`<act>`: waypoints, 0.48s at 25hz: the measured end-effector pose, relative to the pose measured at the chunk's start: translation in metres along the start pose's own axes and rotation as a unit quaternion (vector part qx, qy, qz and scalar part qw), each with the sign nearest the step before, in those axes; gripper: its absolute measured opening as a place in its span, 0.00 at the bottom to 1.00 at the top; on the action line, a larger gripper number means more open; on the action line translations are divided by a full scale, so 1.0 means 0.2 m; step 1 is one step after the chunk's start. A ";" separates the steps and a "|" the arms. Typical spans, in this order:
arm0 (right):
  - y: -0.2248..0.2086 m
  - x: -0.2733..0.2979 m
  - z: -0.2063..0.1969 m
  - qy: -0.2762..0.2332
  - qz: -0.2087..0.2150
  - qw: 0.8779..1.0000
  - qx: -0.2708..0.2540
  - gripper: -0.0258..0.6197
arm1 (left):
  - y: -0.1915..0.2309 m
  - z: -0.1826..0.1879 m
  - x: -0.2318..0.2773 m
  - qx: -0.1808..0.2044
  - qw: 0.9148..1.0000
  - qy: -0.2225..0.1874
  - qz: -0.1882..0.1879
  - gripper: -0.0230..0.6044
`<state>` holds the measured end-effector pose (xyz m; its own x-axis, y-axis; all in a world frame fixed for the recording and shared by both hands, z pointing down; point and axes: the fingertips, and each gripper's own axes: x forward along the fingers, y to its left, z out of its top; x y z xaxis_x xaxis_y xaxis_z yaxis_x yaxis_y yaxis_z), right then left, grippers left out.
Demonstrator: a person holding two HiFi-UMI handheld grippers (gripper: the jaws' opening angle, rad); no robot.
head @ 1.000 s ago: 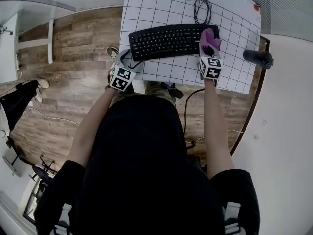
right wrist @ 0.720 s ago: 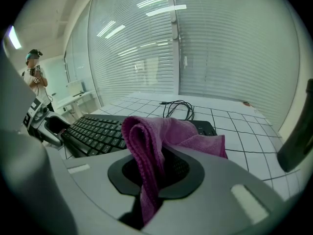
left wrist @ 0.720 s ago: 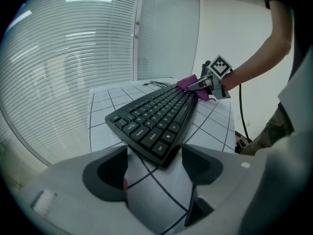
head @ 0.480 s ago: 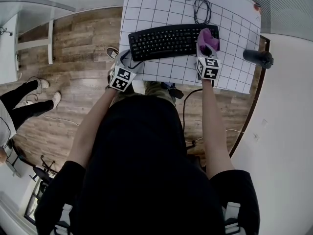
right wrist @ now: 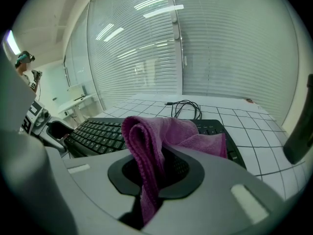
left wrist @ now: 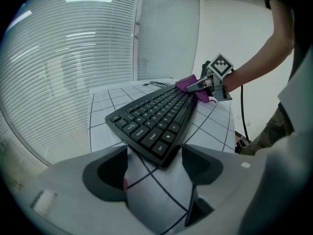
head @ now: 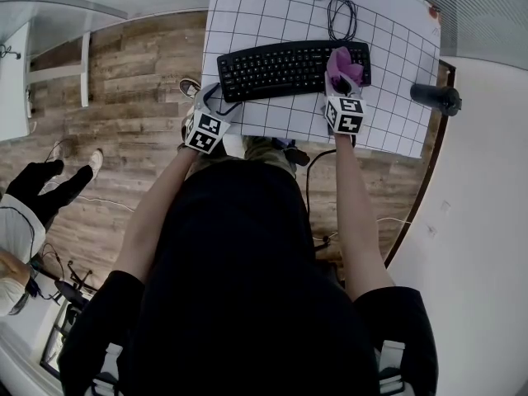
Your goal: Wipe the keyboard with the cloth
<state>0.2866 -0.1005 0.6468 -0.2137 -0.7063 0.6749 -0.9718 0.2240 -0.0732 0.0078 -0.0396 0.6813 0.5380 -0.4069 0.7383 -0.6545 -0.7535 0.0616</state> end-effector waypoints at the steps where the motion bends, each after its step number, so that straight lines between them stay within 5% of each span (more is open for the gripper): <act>1: 0.01 0.00 0.00 0.000 0.001 1.000 0.001 0.13 | 0.00 0.00 0.00 0.000 1.000 0.000 0.000 0.56; 12: 0.09 0.01 0.01 -0.002 0.012 1.000 0.002 0.13 | 0.00 0.00 0.00 0.000 1.000 -0.001 0.001 0.56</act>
<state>0.2689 -0.0990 0.6461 -0.2379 -0.7030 0.6702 -0.9666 0.2389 -0.0926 0.0075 -0.0401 0.6810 0.5381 -0.4093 0.7369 -0.6554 -0.7529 0.0604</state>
